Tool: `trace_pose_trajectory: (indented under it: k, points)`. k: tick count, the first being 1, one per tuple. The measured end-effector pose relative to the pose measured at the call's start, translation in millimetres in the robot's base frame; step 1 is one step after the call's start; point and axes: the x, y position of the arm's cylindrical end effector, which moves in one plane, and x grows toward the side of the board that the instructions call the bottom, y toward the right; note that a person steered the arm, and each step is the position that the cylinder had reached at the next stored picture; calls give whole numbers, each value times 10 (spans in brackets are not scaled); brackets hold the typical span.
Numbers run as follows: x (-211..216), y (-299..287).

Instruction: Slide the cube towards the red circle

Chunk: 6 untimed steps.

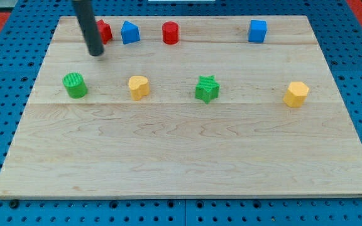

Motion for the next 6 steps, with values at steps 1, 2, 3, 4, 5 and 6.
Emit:
trace_pose_trajectory:
  k: [1,2,3,4,5,6]
  points:
    - [58,1367]
    - [-106,2679]
    - [-507,3388]
    - [-900,3237]
    - [-932,2940]
    - [-945,2819]
